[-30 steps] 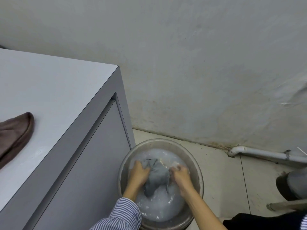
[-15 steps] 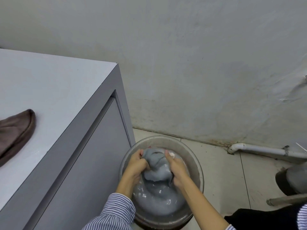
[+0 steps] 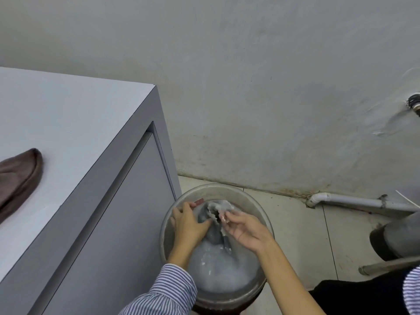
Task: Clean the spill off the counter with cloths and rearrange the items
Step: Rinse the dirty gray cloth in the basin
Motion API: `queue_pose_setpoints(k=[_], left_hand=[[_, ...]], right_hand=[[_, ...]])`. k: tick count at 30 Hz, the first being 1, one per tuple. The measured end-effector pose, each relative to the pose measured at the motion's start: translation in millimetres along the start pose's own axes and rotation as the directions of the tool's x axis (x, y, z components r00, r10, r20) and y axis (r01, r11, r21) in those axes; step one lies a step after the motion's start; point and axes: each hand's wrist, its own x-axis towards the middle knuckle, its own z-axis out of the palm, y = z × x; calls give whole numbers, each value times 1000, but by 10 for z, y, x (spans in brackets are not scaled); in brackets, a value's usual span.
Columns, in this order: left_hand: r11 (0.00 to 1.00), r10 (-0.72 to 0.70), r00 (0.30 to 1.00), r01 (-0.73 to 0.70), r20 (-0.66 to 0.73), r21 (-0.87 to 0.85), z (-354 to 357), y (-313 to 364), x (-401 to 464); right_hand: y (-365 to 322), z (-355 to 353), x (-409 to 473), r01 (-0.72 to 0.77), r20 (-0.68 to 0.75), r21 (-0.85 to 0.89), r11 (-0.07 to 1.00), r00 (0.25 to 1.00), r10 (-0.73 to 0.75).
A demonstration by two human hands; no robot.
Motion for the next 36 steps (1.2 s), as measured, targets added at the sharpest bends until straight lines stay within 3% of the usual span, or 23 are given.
queue_pose_setpoints(k=[3,6,7,9,11,13,15,17,22,26,31,34,36], left_hand=[[996,56,996,-51,63,-69,83,28,-43],[999,13,981,-22,195,44,254,-24,-63],[992,-10,975,-18,224,124,311,-58,-59],[963,-54,972,-10,229,270,413,-108,-44],[924,-51,979,-29,200,380,497,-108,-44],[870,-11,985,-77,175,487,565,-86,-69],[820,49,989,-118,137,561,597,-99,-69],[825,80,988,-141,133,547,547,-122,-13],[954,104,987,-134,125,269,202,-51,64],[972,224,949,-200,223,-124,-86,128,-57],[916,215,876,-27,432,-400,-288,220,-98],[894,167,900,34,402,-447,-317,226,-118],[929,99,958,7,269,-369,-329,172,-74]], right_hand=[[-56,71,21,80,-46,-122,989,995,-86],[-53,52,75,155,-193,-456,876,944,-268],[-39,1,101,135,-254,-609,782,900,-353],[26,-139,155,-19,-288,-877,480,820,-494],[136,-215,172,-166,-269,-952,259,857,-440],[243,-227,163,-227,-272,-959,170,907,-320],[293,-203,115,-205,-249,-959,197,940,-232],[293,-198,81,-160,-219,-943,292,958,-183],[282,-203,35,-29,-189,-780,625,963,-190],[305,-86,126,51,-225,-374,926,964,-144],[275,-5,138,31,-47,8,1000,998,-30],[303,-36,147,70,-60,-13,997,996,-71],[302,-54,127,108,-117,-93,990,986,-119]])
